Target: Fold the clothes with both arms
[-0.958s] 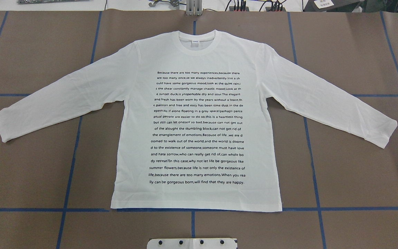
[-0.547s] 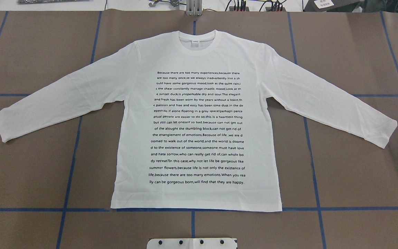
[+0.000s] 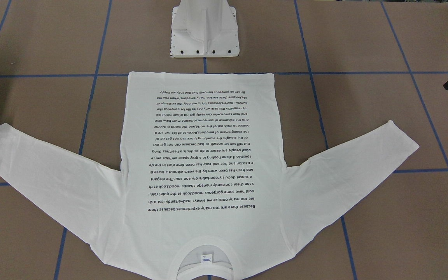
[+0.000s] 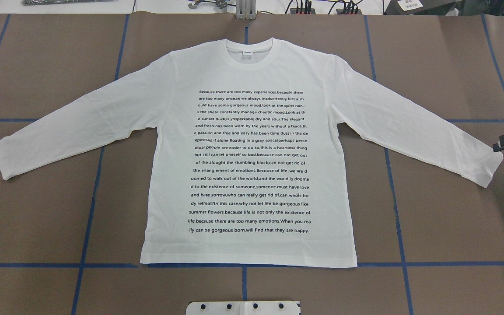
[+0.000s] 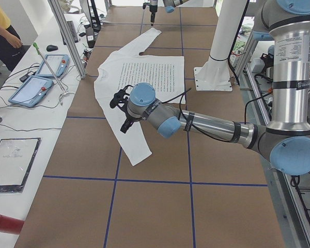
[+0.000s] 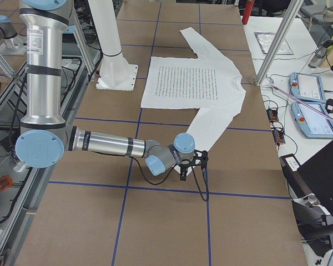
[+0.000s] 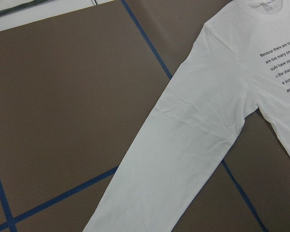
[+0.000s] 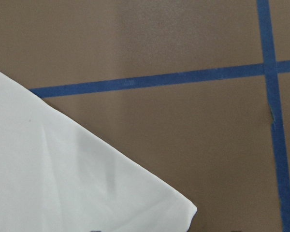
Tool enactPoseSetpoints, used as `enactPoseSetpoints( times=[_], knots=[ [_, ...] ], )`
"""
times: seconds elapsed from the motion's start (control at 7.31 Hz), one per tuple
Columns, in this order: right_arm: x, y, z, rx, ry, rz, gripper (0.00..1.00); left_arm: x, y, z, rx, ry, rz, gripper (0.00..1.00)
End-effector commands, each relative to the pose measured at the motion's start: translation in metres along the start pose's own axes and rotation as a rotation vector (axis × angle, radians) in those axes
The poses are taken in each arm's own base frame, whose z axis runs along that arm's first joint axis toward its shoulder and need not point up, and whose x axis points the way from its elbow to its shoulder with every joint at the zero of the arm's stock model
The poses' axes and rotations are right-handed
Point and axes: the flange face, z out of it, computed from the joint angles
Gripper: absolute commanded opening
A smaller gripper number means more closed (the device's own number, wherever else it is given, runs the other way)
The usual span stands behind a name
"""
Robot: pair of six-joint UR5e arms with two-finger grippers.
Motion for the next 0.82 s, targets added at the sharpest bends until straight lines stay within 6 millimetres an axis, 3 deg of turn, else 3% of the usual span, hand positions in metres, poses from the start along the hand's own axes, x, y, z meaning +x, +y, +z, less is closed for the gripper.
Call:
enactPoseSetpoints(
  times=[0.0, 0.27, 0.41, 0.68],
  knots=[
    [-0.004, -0.014, 0.021, -0.027, 0.011, 0.002, 0.89, -0.002, -0.001, 0.002, -0.002, 0.0, -0.001, 1.0],
    [-0.001, -0.018, 0.03, -0.039, 0.018, 0.009, 0.82, -0.002, -0.001, 0.002, -0.001, 0.0, 0.0, 1.0],
    [0.003, -0.015, 0.031, -0.044, 0.021, 0.016, 0.7, -0.001, -0.001, 0.002, -0.001, 0.002, 0.001, 1.0],
    [0.018, 0.0, 0.033, -0.058, 0.031, 0.03, 0.6, -0.001, -0.001, 0.001, 0.001, 0.002, 0.004, 1.0]
  ],
)
